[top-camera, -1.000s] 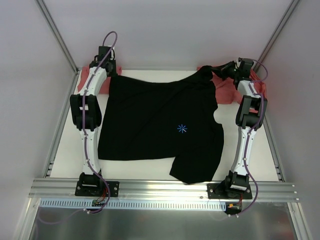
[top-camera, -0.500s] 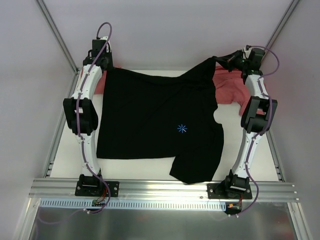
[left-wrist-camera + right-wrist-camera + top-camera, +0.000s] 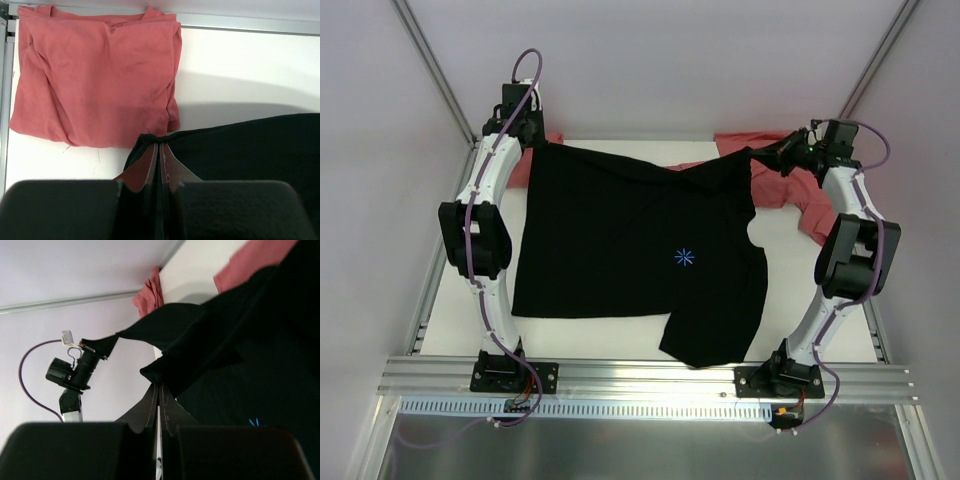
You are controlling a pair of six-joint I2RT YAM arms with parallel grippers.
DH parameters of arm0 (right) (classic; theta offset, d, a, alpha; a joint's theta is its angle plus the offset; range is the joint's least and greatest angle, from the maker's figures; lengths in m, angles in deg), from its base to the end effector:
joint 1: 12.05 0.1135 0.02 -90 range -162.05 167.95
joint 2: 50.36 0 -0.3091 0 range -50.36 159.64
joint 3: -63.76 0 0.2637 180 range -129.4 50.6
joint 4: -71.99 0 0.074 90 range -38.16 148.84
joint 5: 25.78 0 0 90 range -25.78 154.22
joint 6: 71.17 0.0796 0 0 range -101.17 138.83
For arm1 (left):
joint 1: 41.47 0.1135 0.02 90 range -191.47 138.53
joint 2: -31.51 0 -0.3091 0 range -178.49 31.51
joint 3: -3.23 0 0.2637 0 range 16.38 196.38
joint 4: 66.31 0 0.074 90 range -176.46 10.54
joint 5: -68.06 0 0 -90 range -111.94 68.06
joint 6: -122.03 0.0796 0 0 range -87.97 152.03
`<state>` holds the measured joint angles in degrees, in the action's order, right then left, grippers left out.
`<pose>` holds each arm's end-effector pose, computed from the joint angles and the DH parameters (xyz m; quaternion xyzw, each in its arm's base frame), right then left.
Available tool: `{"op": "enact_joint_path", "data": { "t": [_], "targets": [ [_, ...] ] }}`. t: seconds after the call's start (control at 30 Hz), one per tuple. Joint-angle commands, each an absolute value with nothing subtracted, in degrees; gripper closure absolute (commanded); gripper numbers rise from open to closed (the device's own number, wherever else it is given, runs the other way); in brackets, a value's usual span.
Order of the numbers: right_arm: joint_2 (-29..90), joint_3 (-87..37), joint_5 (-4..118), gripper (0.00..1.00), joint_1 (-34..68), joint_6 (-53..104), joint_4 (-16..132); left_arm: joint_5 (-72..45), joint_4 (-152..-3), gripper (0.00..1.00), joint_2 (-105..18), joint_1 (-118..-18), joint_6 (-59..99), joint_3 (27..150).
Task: Fold and stack the t-shirts
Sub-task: Fold the flattened tshirt in 1/3 of the way
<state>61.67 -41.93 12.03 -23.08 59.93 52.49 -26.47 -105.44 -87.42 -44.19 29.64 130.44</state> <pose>0.5112 -0.0356 0.3174 0.1245 0.7862 0.4837 0.3640 0.5618 -0.0204 0.3434 -0.0170 0.8691 0.0124 0.4942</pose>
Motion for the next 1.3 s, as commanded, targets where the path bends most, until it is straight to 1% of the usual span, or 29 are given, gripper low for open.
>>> {"op": "enact_joint_path", "data": {
  "t": [0.0, 0.23, 0.37, 0.5, 0.53, 0.57, 0.6, 0.7, 0.8, 0.93, 1.03, 1.13, 1.27],
  "targets": [
    [53.4, -38.4, 11.7, 1.0, -24.0, 54.1, 45.0, -25.5, -104.4, 1.0, -82.4, -45.0, 29.0, 129.9],
    [46.1, -32.9, 12.9, 1.0, -24.1, 50.1, 37.7, -24.6, -104.5, 1.0, -81.6, -45.2, 28.1, 129.4],
    [41.4, -29.6, 15.2, 1.0, -24.1, 45.1, 29.5, -23.8, -104.4, 1.0, -81.2, -45.4, 27.7, 129.1],
    [36.1, -24.5, 16.9, 1.0, -24.1, 42.8, 25.9, -23.0, -104.2, 1.0, -81.2, -45.4, 27.4, 129.2],
    [35.3, -22.5, 17.5, 0.97, -24.0, 42.1, 24.8, -22.8, -104.2, 1.0, -81.2, -45.4, 27.3, 129.2],
    [34.4, -21.7, 18.6, 0.39, -24.0, 41.2, 21.1, -22.7, -104.2, 1.0, -81.1, -45.4, 27.2, 129.2],
    [32.9, -21.2, 21.6, 0.01, -24.0, 38.9, 19.0, -22.6, -104.2, 1.0, -80.9, -45.5, 27.2, 129.2],
    [30.9, -21.5, 28.4, 0.01, -24.1, 35.3, 12.8, -22.7, -104.2, 1.0, -80.6, -45.5, 27.2, 129.0],
    [30.8, -24.4, 30.4, 0.0, -24.2, 34.8, 12.1, -22.7, -104.3, 1.0, -79.7, -45.5, 27.0, 127.8],
    [34.5, -29.7, 30.6, 0.01, -24.2, 36.7, 13.8, -23.3, -104.6, 1.0, -77.7, -45.6, 27.0, 125.2],
    [38.0, -34.8, 29.0, 0.01, -24.2, 40.5, 18.2, -24.4, -104.3, 1.0, -74.9, -45.9, 27.2, 120.6],
    [41.5, -37.2, 27.0, 0.01, -24.0, 43.2, 21.3, -25.3, -104.0, 1.0, -72.9, -46.5, 27.0, 116.9],
    [44.1, -41.2, 26.0, 0.01, -23.4, 43.1, 20.7, -25.9, -102.8, 1.0, -70.2, -47.6, 25.9, 112.6]
  ]
}}
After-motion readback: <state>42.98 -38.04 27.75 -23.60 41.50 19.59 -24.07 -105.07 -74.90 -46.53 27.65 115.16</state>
